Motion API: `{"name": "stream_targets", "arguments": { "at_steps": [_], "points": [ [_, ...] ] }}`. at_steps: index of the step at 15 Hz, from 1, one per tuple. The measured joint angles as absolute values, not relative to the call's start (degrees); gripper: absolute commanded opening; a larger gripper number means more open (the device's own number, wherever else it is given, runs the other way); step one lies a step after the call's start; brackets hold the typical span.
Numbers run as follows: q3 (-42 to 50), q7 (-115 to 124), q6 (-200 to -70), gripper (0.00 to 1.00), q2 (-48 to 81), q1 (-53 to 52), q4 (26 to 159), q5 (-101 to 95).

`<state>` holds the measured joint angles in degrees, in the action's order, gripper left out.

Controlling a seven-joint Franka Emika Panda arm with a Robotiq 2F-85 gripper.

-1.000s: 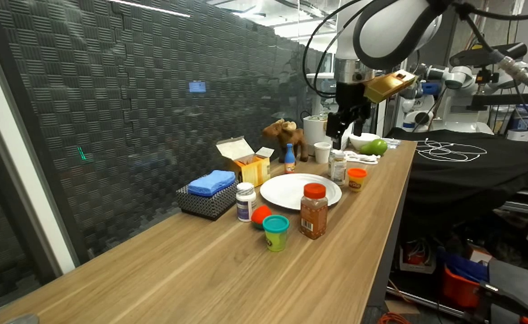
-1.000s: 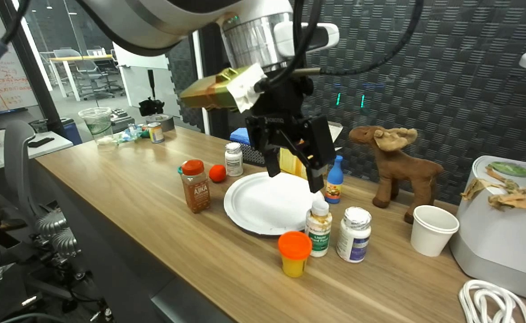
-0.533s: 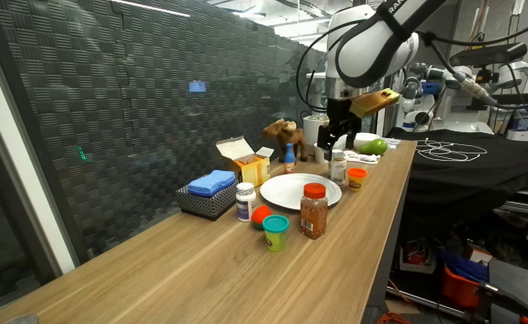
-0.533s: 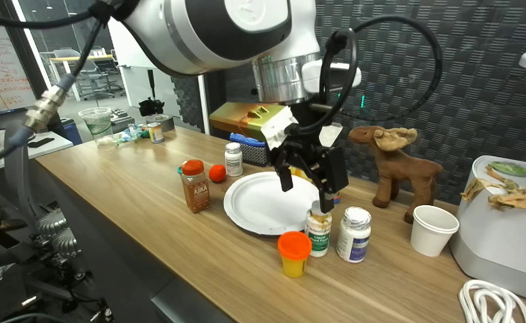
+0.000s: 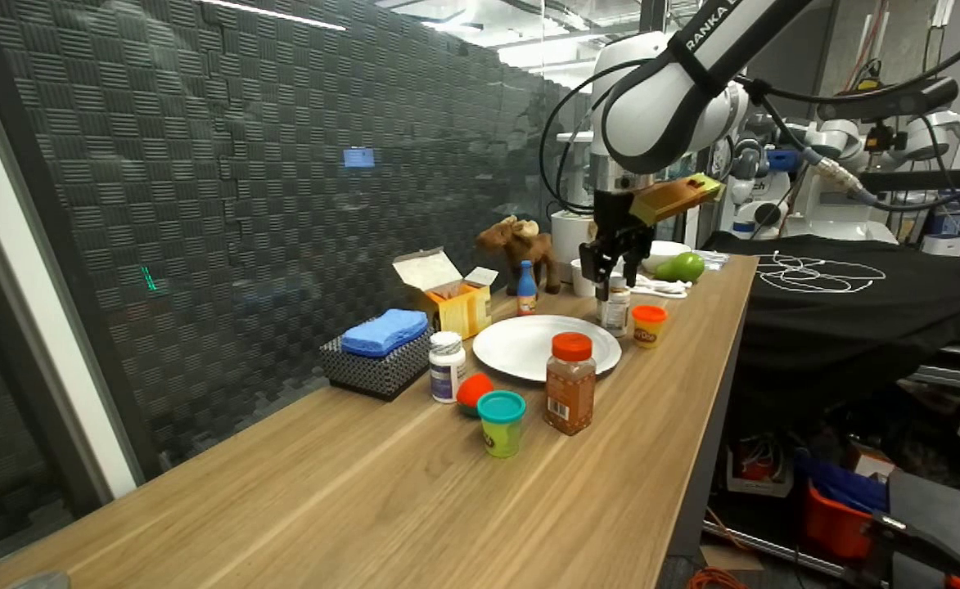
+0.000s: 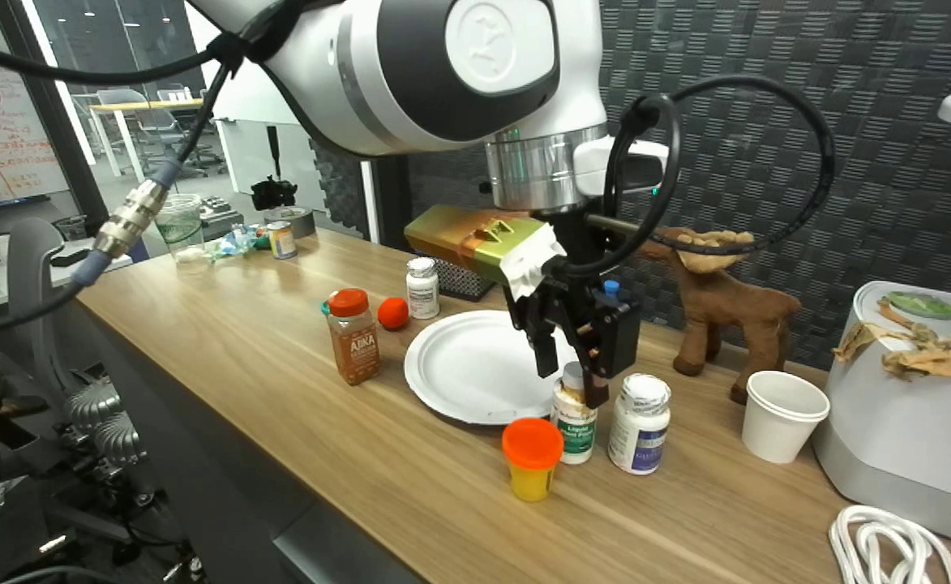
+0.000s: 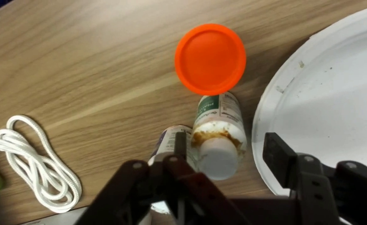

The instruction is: Put the bottles and orange plushie that are around the white plate on the white plate

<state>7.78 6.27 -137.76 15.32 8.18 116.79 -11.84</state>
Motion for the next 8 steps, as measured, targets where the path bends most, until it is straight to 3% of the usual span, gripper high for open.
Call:
{"name": "stream_targets", "arguments": {
  "at_steps": [3, 8],
  "points": [
    [8.0, 6.3, -137.8, 0.15, 15.0, 8.1, 116.8, -11.8],
    [7.9, 6.3, -137.5, 0.15, 14.2, 7.2, 116.8, -12.4]
  ]
}}
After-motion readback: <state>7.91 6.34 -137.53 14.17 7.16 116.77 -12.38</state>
